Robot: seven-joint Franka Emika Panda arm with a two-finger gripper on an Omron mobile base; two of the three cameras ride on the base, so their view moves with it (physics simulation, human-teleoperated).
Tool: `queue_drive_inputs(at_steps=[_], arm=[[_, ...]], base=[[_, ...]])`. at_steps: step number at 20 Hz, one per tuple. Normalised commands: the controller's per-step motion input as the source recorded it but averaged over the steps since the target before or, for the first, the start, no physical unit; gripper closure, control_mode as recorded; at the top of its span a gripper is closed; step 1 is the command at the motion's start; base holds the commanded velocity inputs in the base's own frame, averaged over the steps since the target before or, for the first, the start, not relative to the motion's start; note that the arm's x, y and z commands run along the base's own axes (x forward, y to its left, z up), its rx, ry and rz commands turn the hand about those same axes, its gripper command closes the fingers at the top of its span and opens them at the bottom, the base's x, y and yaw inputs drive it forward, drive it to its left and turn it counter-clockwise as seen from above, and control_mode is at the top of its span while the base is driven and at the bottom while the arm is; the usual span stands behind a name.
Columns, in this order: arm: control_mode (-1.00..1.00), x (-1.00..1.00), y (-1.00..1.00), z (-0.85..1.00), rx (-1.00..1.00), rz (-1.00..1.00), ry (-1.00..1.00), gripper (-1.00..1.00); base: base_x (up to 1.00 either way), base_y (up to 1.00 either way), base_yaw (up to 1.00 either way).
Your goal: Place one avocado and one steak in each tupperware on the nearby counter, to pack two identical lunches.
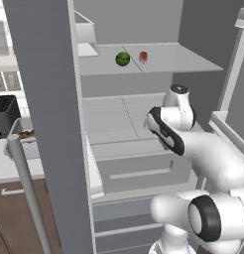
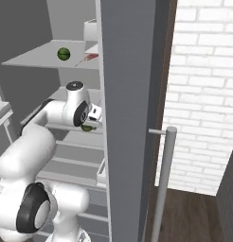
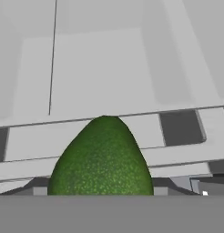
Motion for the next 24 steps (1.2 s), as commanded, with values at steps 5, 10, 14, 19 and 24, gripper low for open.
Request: queue_drive_inputs(at_steps=[5,10,14,19,24], arm=[[-1.0,-1.0,0.03,0.61,0.0,0.05,0.0,1.0],[-1.0,-1.0,0.09,0.54,0.0,0.02,-0.03,1.0],[-1.0,-0.96,0.19,0.69,-0.01,0.04,-0.09,1.0],[-1.0,-0.91,0.23,0.57,-0.03,0.03,-0.11,1.0],[-1.0,-1.0,0.03,0.21,0.0,0.0,-0.12,1.0]], base=[[0.0,0.0,0.0],[0.0,0.0,0.0],[0.0,0.0,0.0],[0.0,0.0,0.0],[0.0,0.0,0.0]])
